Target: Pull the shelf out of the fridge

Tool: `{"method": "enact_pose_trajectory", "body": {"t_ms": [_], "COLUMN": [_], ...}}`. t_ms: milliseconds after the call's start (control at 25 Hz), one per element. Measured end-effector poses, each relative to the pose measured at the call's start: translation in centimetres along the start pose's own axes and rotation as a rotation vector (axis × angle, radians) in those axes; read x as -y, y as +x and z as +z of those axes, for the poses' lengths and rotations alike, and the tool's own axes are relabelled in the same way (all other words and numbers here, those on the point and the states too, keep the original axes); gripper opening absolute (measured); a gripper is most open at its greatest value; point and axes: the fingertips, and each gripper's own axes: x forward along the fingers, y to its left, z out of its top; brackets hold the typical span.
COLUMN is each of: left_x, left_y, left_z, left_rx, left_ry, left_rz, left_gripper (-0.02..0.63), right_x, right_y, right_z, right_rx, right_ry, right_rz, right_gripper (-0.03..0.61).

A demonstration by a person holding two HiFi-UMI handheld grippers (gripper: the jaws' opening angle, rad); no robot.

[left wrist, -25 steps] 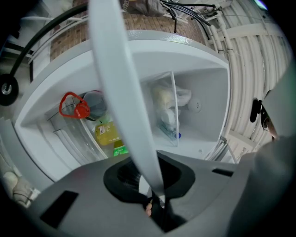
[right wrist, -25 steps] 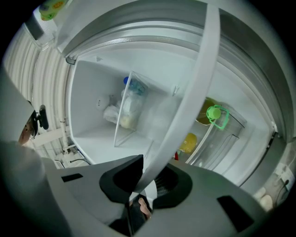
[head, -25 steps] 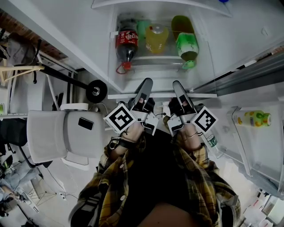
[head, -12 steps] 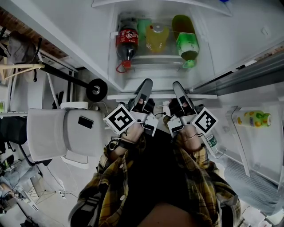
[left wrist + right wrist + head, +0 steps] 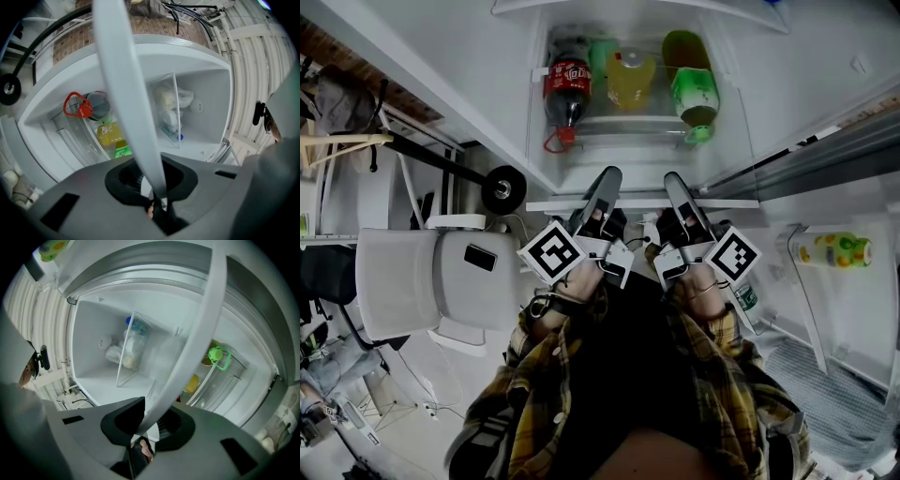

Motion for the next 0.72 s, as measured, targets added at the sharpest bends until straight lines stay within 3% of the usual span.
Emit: {"method": "enact_pose_trajectory", "body": {"t_ms": [720], "left_x": [0.24], "left_y": [-0.08], "left_z": [-0.01], "left_rx": [0.0], "left_ry": [-0.01], "left_rz": [-0.002], "left_gripper": [0.049], "right_x": [-0.16], "right_y": [-0.06], "right_z": [-0.04], "right_rx": [0.001], "right_ry": [0.009], "right_rz": [0.001], "right_gripper": [0.067]}}
